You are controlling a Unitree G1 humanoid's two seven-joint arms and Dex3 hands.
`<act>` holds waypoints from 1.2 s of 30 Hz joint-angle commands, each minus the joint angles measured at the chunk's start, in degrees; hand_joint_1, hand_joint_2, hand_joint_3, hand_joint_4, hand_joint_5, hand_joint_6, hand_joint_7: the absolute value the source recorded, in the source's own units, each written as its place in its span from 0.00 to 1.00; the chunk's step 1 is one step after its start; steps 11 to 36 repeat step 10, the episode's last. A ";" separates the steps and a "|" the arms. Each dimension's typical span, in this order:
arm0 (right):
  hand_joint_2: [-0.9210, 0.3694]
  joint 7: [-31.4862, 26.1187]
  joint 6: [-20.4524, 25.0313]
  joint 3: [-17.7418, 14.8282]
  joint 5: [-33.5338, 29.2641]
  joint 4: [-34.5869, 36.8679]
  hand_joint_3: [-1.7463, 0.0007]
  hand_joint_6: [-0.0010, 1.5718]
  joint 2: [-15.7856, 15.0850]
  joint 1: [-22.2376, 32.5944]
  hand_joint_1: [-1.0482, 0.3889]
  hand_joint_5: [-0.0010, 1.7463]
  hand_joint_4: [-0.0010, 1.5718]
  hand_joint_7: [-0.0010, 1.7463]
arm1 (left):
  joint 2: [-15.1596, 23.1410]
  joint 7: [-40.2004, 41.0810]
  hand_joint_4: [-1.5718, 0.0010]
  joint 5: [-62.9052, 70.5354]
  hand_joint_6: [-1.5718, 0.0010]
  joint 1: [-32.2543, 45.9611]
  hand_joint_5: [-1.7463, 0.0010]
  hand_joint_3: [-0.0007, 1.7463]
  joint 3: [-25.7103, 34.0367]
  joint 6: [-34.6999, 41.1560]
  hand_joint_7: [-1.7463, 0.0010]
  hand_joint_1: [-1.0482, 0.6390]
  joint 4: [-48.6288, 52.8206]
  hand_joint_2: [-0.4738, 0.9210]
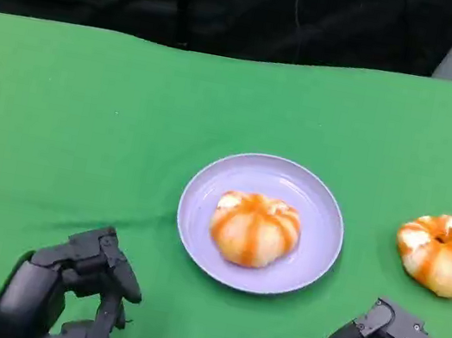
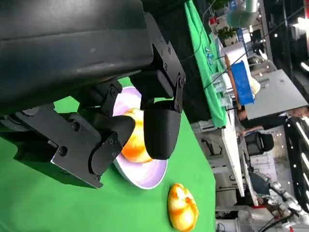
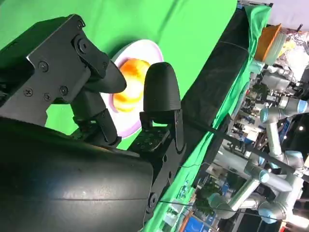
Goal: Grasp the bread from the table and place it into the plate.
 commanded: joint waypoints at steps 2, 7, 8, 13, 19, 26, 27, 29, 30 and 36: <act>0.45 -0.18 -0.97 -0.57 0.49 0.28 0.24 0.51 -0.58 0.32 0.80 0.97 0.51 0.72 | 0.68 -0.53 0.48 0.13 0.50 -1.15 0.00 0.76 0.95 -1.31 0.09 0.65 1.46 0.64; 0.45 -0.25 -0.81 -0.49 0.31 -0.09 0.24 0.51 -0.43 0.47 0.79 0.96 0.51 0.73 | 0.76 -0.89 0.48 0.20 0.50 -1.78 0.00 0.78 1.03 -2.48 0.10 0.66 2.60 0.62; 0.45 -0.23 -0.82 -0.50 0.33 -0.09 0.24 0.51 -0.44 0.45 0.79 0.96 0.51 0.73 | 0.81 -0.91 0.48 0.33 0.49 -1.97 0.00 0.78 1.03 -2.72 0.10 0.66 2.86 0.61; 0.45 -0.20 -0.85 -0.53 0.38 -0.06 0.25 0.51 -0.48 0.44 0.79 0.96 0.51 0.73 | 0.82 -0.93 0.48 0.50 0.49 -2.15 0.00 0.79 1.08 -2.97 0.10 0.66 3.14 0.60; 0.45 -0.20 -0.85 -0.53 0.38 -0.06 0.25 0.51 -0.48 0.44 0.79 0.96 0.51 0.73 | 0.82 -0.93 0.48 0.50 0.49 -2.15 0.00 0.79 1.08 -2.97 0.10 0.66 3.14 0.60; 0.45 -0.20 -0.85 -0.53 0.38 -0.06 0.25 0.51 -0.48 0.44 0.79 0.96 0.51 0.73 | 0.82 -0.93 0.48 0.50 0.49 -2.15 0.00 0.79 1.08 -2.97 0.10 0.66 3.14 0.60; 0.45 -0.20 -0.85 -0.53 0.38 -0.06 0.25 0.51 -0.48 0.44 0.79 0.96 0.51 0.73 | 0.82 -0.93 0.48 0.50 0.49 -2.15 0.00 0.79 1.08 -2.97 0.10 0.66 3.14 0.60; 0.45 -0.20 -0.85 -0.53 0.38 -0.06 0.25 0.51 -0.48 0.44 0.79 0.96 0.51 0.73 | 0.82 -0.93 0.48 0.50 0.49 -2.15 0.00 0.79 1.08 -2.97 0.10 0.66 3.14 0.60; 0.45 -0.20 -0.85 -0.53 0.38 -0.06 0.25 0.51 -0.48 0.44 0.79 0.96 0.51 0.73 | 0.82 -0.93 0.48 0.50 0.49 -2.15 0.00 0.79 1.08 -2.97 0.10 0.66 3.14 0.60; 0.45 -0.20 -0.85 -0.53 0.38 -0.06 0.25 0.51 -0.48 0.44 0.79 0.96 0.51 0.73 | 0.82 -0.93 0.48 0.50 0.49 -2.15 0.00 0.79 1.08 -2.97 0.10 0.66 3.14 0.60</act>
